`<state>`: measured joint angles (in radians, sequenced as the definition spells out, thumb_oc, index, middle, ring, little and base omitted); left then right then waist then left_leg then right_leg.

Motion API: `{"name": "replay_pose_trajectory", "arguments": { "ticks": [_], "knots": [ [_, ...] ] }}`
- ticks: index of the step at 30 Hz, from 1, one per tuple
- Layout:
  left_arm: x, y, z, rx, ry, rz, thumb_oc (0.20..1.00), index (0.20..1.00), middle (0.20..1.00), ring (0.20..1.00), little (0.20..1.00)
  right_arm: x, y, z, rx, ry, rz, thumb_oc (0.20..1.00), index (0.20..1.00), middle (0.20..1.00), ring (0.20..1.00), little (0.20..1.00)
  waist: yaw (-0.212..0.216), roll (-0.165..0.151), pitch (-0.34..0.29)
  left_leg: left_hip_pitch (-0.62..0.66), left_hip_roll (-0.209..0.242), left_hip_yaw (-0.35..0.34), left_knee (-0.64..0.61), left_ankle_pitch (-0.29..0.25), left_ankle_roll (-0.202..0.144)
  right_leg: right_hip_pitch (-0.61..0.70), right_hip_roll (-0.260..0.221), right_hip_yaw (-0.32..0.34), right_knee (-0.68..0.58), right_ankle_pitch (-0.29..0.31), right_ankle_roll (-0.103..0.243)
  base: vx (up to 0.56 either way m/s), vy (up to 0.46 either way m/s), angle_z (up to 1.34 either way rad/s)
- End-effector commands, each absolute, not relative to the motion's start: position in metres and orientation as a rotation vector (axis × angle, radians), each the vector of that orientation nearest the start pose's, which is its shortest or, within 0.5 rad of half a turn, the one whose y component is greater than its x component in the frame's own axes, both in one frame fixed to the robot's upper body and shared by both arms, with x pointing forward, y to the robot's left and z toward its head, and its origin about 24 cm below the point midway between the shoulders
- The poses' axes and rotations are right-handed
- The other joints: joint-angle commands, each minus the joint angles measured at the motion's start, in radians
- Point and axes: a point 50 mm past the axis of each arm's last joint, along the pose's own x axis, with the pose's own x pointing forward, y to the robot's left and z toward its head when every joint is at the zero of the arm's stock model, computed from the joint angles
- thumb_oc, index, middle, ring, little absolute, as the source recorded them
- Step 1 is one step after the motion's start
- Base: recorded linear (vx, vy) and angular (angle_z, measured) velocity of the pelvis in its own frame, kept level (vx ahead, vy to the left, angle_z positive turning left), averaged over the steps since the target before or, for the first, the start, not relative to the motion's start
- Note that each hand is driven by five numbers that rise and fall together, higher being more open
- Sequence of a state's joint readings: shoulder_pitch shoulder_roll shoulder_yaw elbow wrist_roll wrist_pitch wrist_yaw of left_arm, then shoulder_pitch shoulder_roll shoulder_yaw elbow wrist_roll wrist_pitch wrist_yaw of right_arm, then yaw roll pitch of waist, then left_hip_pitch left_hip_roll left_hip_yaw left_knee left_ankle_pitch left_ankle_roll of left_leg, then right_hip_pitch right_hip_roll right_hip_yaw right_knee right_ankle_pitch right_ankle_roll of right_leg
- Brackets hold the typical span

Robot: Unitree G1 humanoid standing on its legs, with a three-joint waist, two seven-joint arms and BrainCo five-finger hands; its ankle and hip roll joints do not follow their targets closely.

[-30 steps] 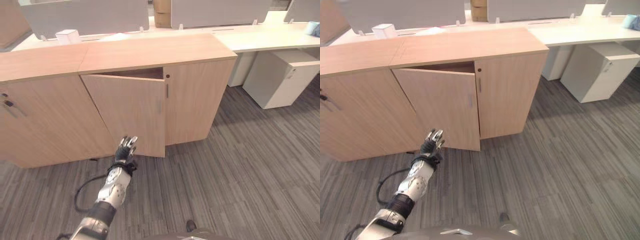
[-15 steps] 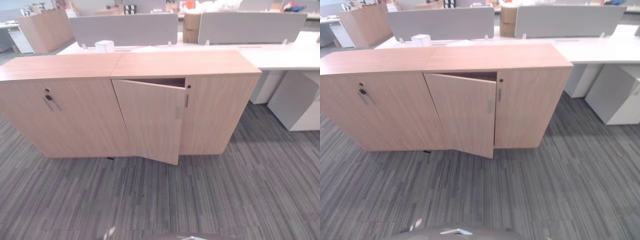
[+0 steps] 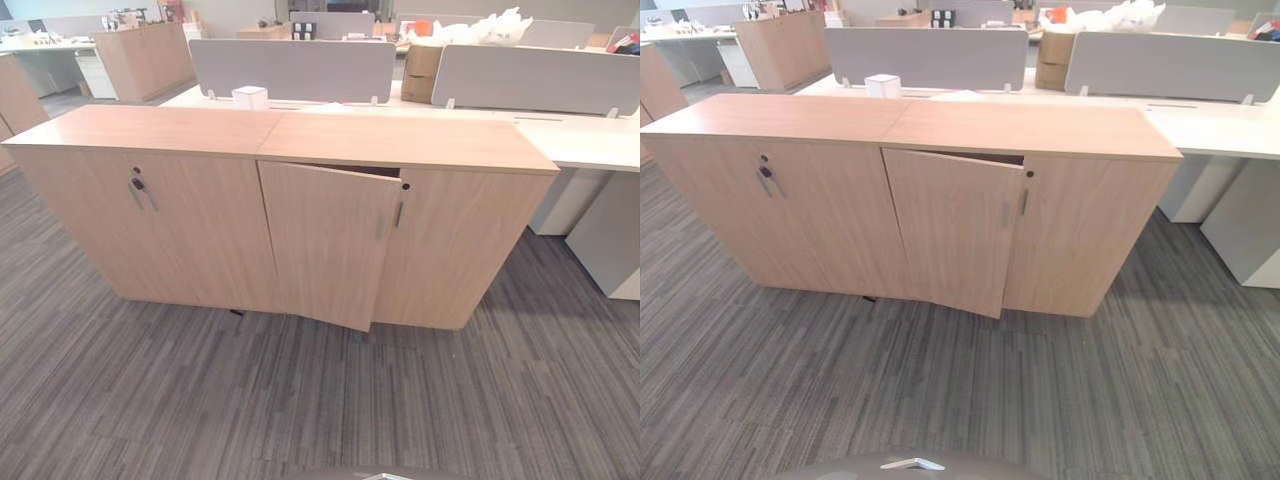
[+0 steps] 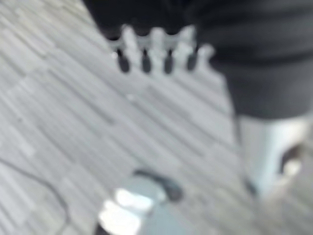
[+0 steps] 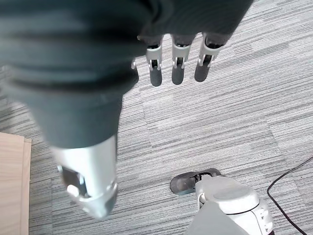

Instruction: Put the empty folder in the office cabinet

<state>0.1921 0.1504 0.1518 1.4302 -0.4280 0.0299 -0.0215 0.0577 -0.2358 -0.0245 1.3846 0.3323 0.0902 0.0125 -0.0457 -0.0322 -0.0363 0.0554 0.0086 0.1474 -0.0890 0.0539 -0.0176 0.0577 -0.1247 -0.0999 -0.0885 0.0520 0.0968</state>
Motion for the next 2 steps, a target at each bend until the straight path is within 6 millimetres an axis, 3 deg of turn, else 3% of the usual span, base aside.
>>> {"name": "replay_pose_trajectory", "arguments": {
  "ticks": [1, 2],
  "knots": [
    [-0.0058, 0.2199, -0.1761, -0.335, 1.446, 0.580, 1.000, 1.000, 1.000, 1.000, 1.000, 0.0509, -0.2474, -0.1672, 0.078, 1.422, -0.378, 1.000, 1.000, 1.000, 1.000, 1.000, -0.004, 0.015, 0.057, 0.031, 0.049, -0.047, 0.002, -0.095, -0.027, 0.001, -0.026, -0.012, 0.025, -0.041, 0.041, 0.00, 0.000, 0.00],
    [-0.0058, 0.2199, -0.1761, -0.335, 1.446, 0.580, 1.000, 1.000, 1.000, 1.000, 1.000, 0.0509, -0.2474, -0.1672, 0.078, 1.422, -0.378, 1.000, 1.000, 1.000, 1.000, 1.000, -0.004, 0.015, 0.057, 0.031, 0.049, -0.047, 0.002, -0.095, -0.027, 0.001, -0.026, -0.012, 0.025, -0.041, 0.041, 0.00, 0.000, 0.00]
  ]
}}
